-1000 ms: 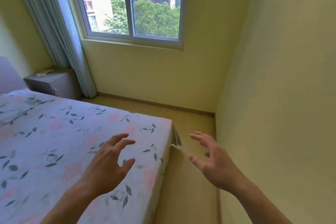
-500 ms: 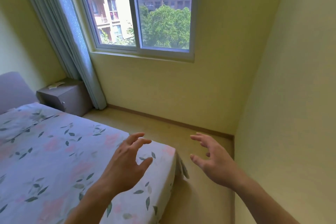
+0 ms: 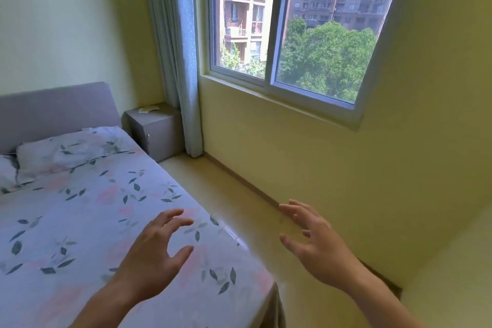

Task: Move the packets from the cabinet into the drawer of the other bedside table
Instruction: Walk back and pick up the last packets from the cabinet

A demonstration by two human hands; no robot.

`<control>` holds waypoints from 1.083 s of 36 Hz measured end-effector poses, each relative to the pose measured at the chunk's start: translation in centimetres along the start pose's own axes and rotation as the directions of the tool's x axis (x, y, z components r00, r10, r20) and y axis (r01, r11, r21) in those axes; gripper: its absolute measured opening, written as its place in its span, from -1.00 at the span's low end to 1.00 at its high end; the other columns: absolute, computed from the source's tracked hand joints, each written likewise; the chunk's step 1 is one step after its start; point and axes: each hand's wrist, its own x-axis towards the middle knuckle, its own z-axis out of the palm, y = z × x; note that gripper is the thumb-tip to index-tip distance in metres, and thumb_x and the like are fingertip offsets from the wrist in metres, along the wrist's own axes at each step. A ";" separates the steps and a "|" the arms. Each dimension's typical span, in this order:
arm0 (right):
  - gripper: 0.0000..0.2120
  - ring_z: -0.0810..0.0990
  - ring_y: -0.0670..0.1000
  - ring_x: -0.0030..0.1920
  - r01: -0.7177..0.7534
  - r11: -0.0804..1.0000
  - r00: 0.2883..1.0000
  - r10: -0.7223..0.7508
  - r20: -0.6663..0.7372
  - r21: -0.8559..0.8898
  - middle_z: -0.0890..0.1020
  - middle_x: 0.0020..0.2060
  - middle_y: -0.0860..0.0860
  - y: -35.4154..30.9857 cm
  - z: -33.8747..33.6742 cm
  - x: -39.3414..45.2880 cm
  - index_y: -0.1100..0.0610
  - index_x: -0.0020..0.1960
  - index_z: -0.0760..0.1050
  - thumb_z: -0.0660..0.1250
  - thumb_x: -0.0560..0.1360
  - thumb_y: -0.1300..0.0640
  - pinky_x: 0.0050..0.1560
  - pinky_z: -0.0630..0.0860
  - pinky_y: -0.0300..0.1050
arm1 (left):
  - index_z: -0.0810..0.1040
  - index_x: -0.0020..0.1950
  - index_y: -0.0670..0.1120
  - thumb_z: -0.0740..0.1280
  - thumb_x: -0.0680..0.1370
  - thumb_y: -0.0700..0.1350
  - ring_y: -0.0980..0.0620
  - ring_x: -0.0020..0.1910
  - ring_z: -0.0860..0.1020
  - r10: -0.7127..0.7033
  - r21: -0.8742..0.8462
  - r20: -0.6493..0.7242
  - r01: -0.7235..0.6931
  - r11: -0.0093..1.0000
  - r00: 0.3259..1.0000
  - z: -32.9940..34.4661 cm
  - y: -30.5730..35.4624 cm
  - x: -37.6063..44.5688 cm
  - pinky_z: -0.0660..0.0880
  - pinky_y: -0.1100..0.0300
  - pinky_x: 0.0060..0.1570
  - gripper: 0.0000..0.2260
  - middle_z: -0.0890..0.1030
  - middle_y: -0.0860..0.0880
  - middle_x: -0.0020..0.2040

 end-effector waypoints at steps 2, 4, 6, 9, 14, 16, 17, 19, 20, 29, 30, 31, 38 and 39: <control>-0.45 0.31 -0.23 0.48 -0.028 1.000 1.000 0.028 0.007 -0.001 0.24 0.46 -0.45 1.6 -1.5 2.3 -0.26 0.48 0.34 0.43 0.53 -0.07 0.52 0.33 0.03 | 0.49 0.31 0.22 0.44 0.52 0.08 0.24 0.34 0.35 -0.027 -0.014 0.027 0.028 1.000 0.999 1.6 0.4 3.3 0.28 0.29 0.26 -0.63 0.32 0.29 0.42; -0.46 0.31 -0.25 0.47 -0.037 0.999 0.999 0.037 0.005 -0.001 0.23 0.44 -0.47 3.4 -2.9 4.4 -0.28 0.46 0.35 0.42 0.53 -0.10 0.52 0.34 0.02 | 0.49 0.29 0.23 0.45 0.52 0.07 0.21 0.36 0.37 -0.018 -0.038 0.037 0.020 0.999 0.999 3.4 1.3 7.0 0.30 0.28 0.25 -0.64 0.34 0.27 0.42; -0.47 0.31 -0.27 0.46 -0.046 0.999 0.999 0.046 -0.018 -0.005 0.24 0.43 -0.49 5.2 -4.5 6.6 -0.28 0.45 0.36 0.42 0.52 -0.11 0.51 0.35 0.00 | 0.48 0.28 0.25 0.44 0.52 0.07 0.18 0.38 0.37 0.013 -0.056 0.048 -0.010 0.998 0.999 5.1 2.6 10.9 0.32 0.26 0.28 -0.64 0.34 0.26 0.43; -0.48 0.33 -0.28 0.44 -0.099 0.995 0.994 0.099 -0.045 0.014 0.27 0.43 -0.45 7.5 -7.0 9.8 -0.24 0.45 0.38 0.43 0.53 -0.07 0.50 0.36 -0.02 | 0.47 0.32 0.23 0.43 0.53 0.08 0.20 0.39 0.34 0.058 -0.070 0.069 -0.053 0.996 0.996 6.9 5.6 16.5 0.32 0.23 0.35 -0.63 0.32 0.27 0.42; -0.50 0.37 -0.26 0.41 -0.114 0.992 0.991 0.117 -0.057 0.052 0.27 0.47 -0.38 10.8 -10.5 15.2 -0.27 0.43 0.38 0.43 0.54 -0.04 0.44 0.42 -0.11 | 0.49 0.31 0.21 0.43 0.53 0.05 0.28 0.35 0.33 0.150 -0.172 0.070 -0.136 0.976 0.986 9.5 11.1 24.1 0.25 0.36 0.27 -0.64 0.31 0.32 0.40; -0.50 0.39 -0.22 0.41 -0.127 0.990 0.990 0.130 -0.048 0.057 0.28 0.47 -0.37 12.5 -11.6 17.6 -0.26 0.43 0.38 0.43 0.54 -0.05 0.44 0.42 -0.09 | 0.49 0.31 0.21 0.42 0.53 0.06 0.30 0.35 0.31 0.177 -0.176 0.105 -0.157 0.972 0.978 11.4 12.4 26.5 0.20 0.41 0.26 -0.64 0.30 0.33 0.41; -0.49 0.39 -0.20 0.41 -0.130 0.990 0.990 0.132 -0.043 0.061 0.28 0.47 -0.36 13.3 -12.2 18.9 -0.26 0.43 0.38 0.43 0.54 -0.05 0.44 0.43 -0.07 | 0.48 0.32 0.22 0.42 0.54 0.07 0.30 0.36 0.30 0.179 -0.171 0.121 -0.157 0.973 0.976 12.3 12.9 27.7 0.19 0.42 0.26 -0.64 0.28 0.33 0.41; -0.49 0.40 -0.20 0.40 -0.124 0.990 0.991 0.127 -0.031 0.065 0.29 0.46 -0.37 14.8 -13.2 21.7 -0.26 0.44 0.38 0.44 0.54 -0.05 0.43 0.44 -0.06 | 0.48 0.33 0.21 0.41 0.54 0.08 0.30 0.37 0.28 0.163 -0.169 0.131 -0.140 0.976 0.978 14.0 13.6 30.1 0.17 0.42 0.26 -0.64 0.27 0.32 0.42; -0.49 0.40 -0.21 0.40 -0.119 0.990 0.992 0.121 -0.027 0.070 0.29 0.46 -0.38 15.6 -13.7 23.1 -0.26 0.44 0.38 0.44 0.54 -0.05 0.42 0.44 -0.08 | 0.48 0.33 0.21 0.40 0.54 0.08 0.29 0.37 0.28 0.146 -0.174 0.131 -0.122 0.977 0.981 14.9 13.8 31.3 0.17 0.42 0.27 -0.64 0.28 0.32 0.42; -0.49 0.41 -0.25 0.36 -0.038 0.993 0.995 0.028 0.092 0.116 0.30 0.45 -0.39 23.3 -18.2 38.2 -0.28 0.42 0.39 0.45 0.54 0.00 0.38 0.45 -0.16 | 0.50 0.31 0.21 0.41 0.53 0.09 0.26 0.38 0.33 -0.028 -0.105 0.086 0.037 0.994 0.996 20.1 15.1 43.4 0.23 0.36 0.33 -0.65 0.29 0.30 0.42; -0.49 0.42 -0.24 0.36 -0.032 0.992 0.994 0.019 0.104 0.120 0.30 0.44 -0.39 23.9 -18.8 40.0 -0.27 0.42 0.40 0.45 0.54 0.00 0.39 0.45 -0.16 | 0.50 0.30 0.21 0.41 0.53 0.09 0.25 0.38 0.33 -0.063 -0.099 0.070 0.069 0.993 0.996 20.2 15.4 44.7 0.22 0.36 0.32 -0.66 0.30 0.30 0.42; -0.50 0.42 -0.23 0.37 -0.028 0.992 0.993 0.013 0.118 0.124 0.31 0.44 -0.39 24.4 -19.5 41.7 -0.26 0.41 0.41 0.45 0.54 0.00 0.39 0.44 -0.16 | 0.50 0.30 0.20 0.41 0.53 0.08 0.25 0.38 0.33 -0.093 -0.091 0.059 0.098 0.991 0.994 20.3 15.6 46.1 0.21 0.37 0.31 -0.66 0.30 0.30 0.41; -0.52 0.42 -0.24 0.35 0.075 0.991 0.972 -0.096 0.215 0.106 0.33 0.44 -0.35 26.2 -22.8 53.2 -0.27 0.39 0.41 0.45 0.55 0.02 0.34 0.42 -0.26 | 0.50 0.28 0.22 0.42 0.53 0.06 0.24 0.38 0.33 -0.219 -0.055 -0.047 0.216 0.975 0.975 20.4 16.5 53.9 0.20 0.37 0.28 -0.67 0.32 0.29 0.39; -0.51 0.42 -0.23 0.35 0.084 0.991 0.967 -0.107 0.230 0.108 0.33 0.44 -0.34 26.2 -22.8 54.9 -0.26 0.41 0.41 0.44 0.55 0.01 0.36 0.43 -0.23 | 0.50 0.28 0.21 0.42 0.53 0.05 0.27 0.36 0.32 -0.239 -0.056 -0.066 0.236 0.970 0.969 20.2 16.5 54.7 0.20 0.38 0.28 -0.67 0.32 0.29 0.39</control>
